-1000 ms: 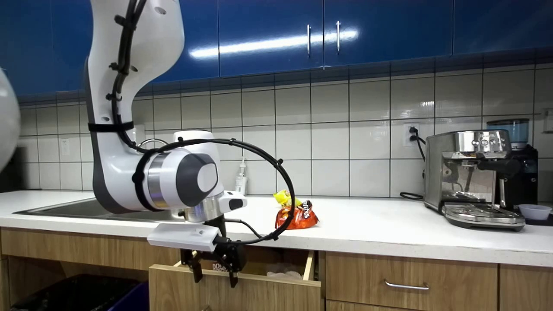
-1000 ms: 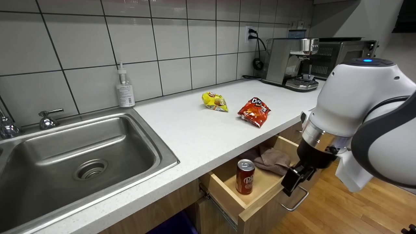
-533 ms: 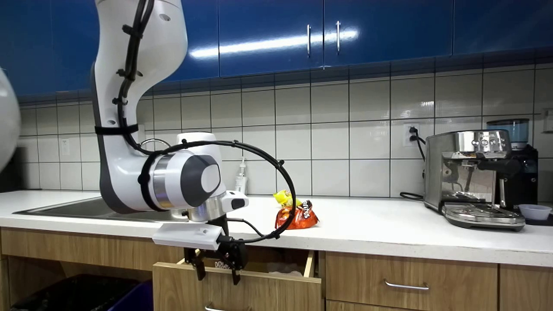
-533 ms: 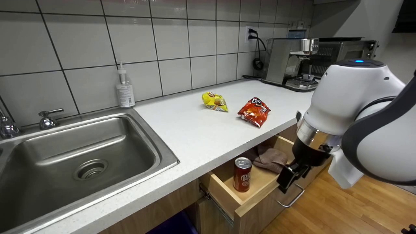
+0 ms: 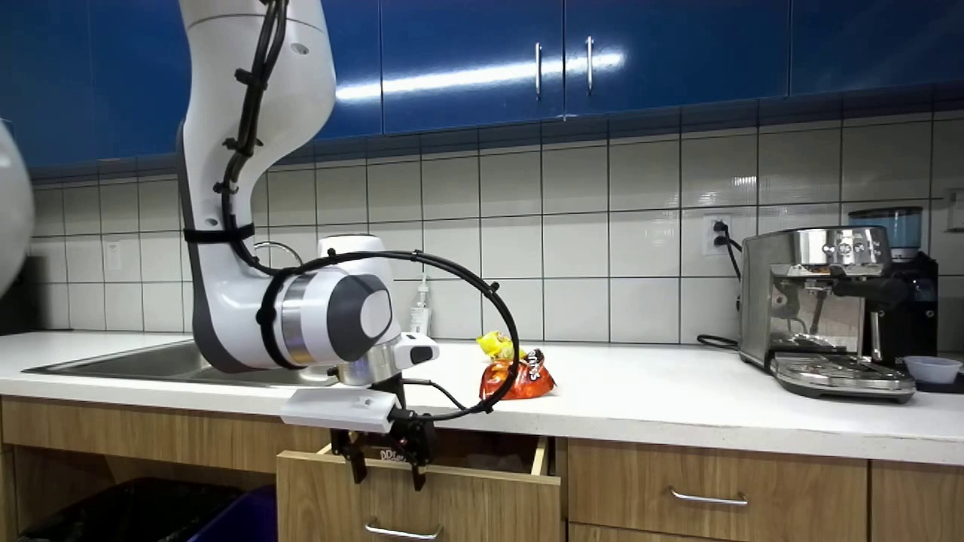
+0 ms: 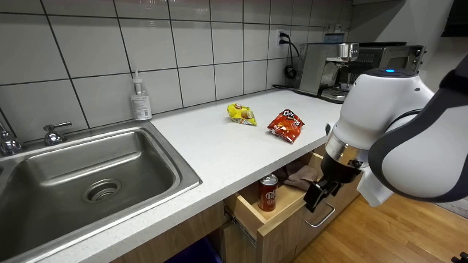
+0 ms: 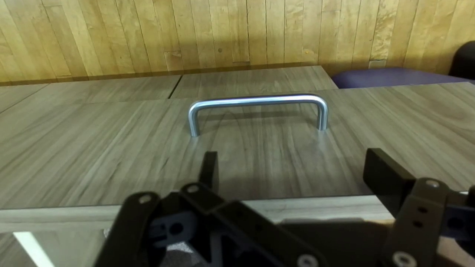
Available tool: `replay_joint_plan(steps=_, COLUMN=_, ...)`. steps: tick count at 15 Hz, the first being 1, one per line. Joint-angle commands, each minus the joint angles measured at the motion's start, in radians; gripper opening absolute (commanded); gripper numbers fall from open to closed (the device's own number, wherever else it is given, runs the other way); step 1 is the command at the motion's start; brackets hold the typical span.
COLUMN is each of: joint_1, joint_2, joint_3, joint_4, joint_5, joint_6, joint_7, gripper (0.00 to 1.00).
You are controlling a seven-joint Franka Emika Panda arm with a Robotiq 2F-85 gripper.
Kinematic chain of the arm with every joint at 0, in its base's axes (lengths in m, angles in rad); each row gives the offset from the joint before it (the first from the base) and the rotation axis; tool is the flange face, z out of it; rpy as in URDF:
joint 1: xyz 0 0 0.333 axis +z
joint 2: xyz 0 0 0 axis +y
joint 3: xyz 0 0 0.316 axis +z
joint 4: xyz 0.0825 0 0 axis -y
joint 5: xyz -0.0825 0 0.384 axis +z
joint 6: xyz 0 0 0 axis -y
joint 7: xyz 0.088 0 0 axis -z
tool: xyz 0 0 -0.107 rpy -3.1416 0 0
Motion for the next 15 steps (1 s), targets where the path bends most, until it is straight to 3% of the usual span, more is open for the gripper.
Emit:
replay_joint_plan(steps=1, joint_1=-0.037, joint_2=0.040, joint_3=0.031, joint_4=0.057, joint_5=0.033, joint_6=0.010, joint_7=-0.041, gripper=1.00)
replay_joint_plan(steps=15, joint_1=-0.090, joint_2=0.088, joint_3=0.075, joint_4=0.135, joint_5=0.047, joint_6=-0.001, joint_7=-0.088, gripper=1.00)
